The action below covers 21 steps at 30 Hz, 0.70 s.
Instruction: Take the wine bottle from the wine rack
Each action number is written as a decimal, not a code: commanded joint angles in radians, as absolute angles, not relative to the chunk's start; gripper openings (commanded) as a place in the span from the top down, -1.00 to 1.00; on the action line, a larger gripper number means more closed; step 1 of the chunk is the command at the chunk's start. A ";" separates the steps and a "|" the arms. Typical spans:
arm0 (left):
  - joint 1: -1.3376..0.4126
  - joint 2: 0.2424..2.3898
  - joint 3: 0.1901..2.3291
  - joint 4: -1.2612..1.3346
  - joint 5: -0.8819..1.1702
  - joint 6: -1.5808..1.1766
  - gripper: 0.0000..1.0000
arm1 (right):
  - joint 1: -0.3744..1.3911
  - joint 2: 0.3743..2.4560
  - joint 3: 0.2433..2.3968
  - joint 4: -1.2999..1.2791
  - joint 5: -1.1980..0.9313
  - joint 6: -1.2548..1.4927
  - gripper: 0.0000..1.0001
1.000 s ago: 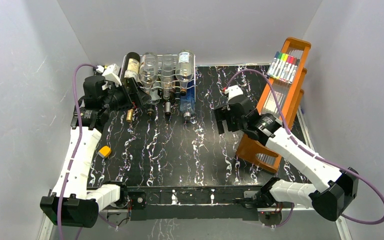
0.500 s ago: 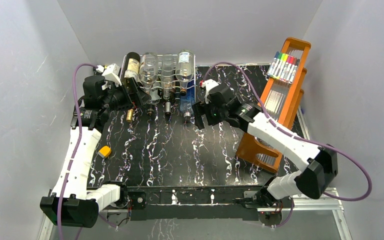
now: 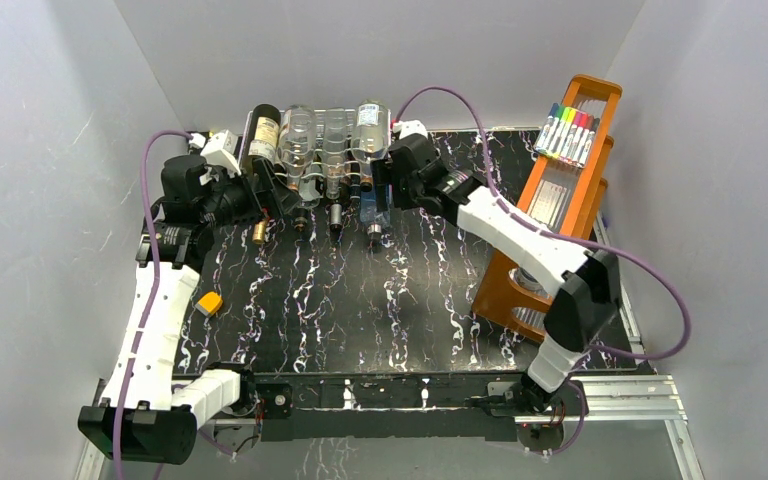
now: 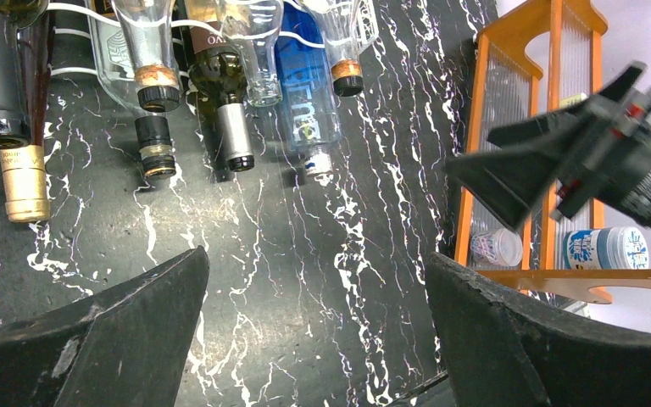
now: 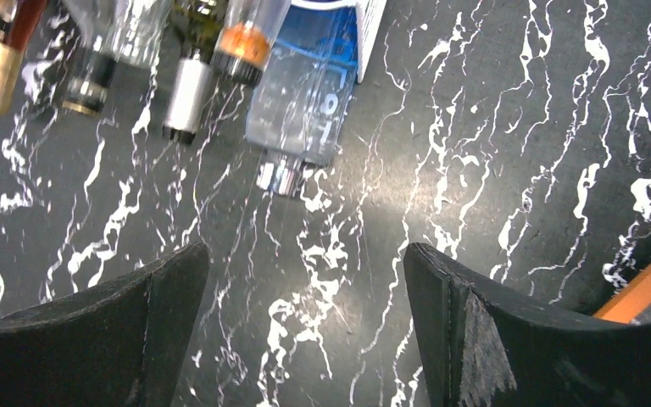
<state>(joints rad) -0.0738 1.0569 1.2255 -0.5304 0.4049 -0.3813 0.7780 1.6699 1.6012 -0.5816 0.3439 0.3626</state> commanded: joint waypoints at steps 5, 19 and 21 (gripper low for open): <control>-0.067 1.017 1.221 -0.546 0.453 -0.394 -0.96 | 0.770 1.887 1.812 -0.478 0.379 0.502 -0.88; -0.067 0.943 1.145 -0.546 0.516 -0.431 -0.96 | 0.770 2.125 1.985 -0.368 0.520 0.598 -0.58; -0.068 0.935 1.138 -0.546 0.519 -0.432 -0.97 | 0.771 2.150 2.020 -0.366 0.528 0.594 -0.47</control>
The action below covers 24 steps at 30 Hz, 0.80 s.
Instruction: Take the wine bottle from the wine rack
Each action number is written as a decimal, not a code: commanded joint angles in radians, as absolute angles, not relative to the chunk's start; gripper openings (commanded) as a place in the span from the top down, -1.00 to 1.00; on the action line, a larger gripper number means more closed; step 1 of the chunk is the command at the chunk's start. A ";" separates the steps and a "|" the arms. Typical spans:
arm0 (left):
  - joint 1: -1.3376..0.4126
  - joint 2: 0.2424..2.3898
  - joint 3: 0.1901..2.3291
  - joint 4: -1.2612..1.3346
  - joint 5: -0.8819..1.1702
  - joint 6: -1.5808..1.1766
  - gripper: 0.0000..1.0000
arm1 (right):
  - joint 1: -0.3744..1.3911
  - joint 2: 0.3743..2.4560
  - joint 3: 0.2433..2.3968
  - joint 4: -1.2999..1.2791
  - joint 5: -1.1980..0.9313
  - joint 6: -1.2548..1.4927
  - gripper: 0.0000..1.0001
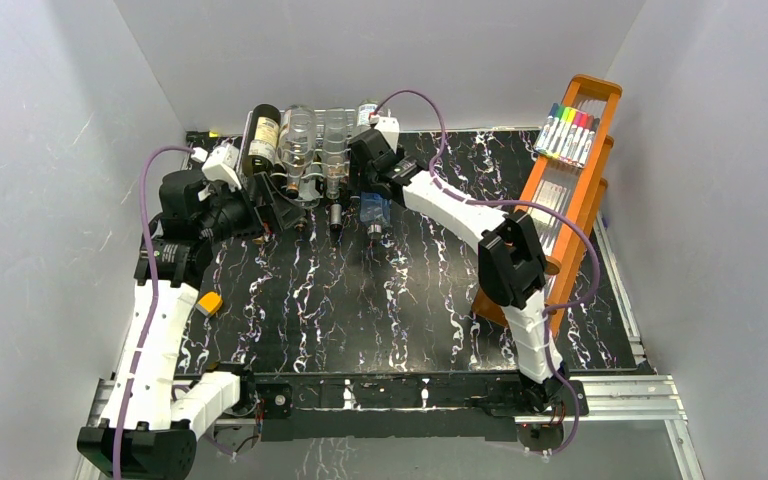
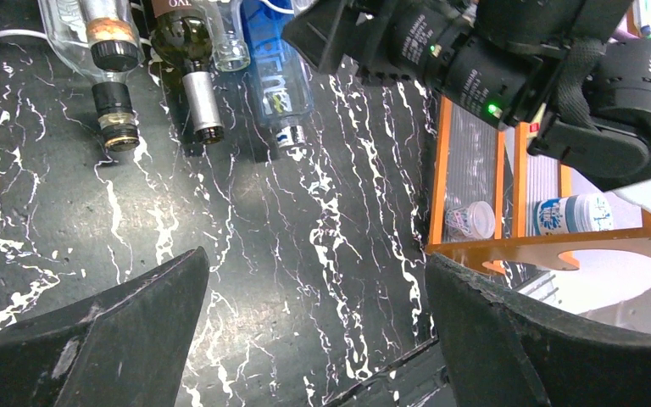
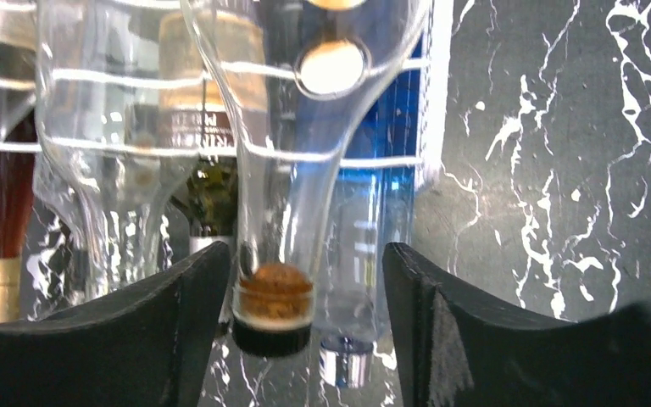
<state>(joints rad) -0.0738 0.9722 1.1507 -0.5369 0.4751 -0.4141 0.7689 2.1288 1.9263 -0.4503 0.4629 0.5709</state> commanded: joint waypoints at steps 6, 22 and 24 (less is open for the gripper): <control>-0.067 0.922 1.132 -0.550 0.529 -0.431 -0.96 | 0.770 2.206 2.091 -0.373 0.541 0.620 -0.29; -0.067 0.914 1.158 -0.582 0.523 -0.439 -0.97 | 0.738 2.206 2.018 -0.302 0.491 0.807 -0.14; -0.068 0.914 1.162 -0.583 0.522 -0.439 -0.97 | 0.737 2.203 2.015 -0.316 0.479 0.813 -0.24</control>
<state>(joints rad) -0.0738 0.9375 1.1339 -0.5594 0.5018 -0.4282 0.7486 2.2208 2.0197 -0.3790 0.5106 0.7666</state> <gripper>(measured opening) 0.981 0.583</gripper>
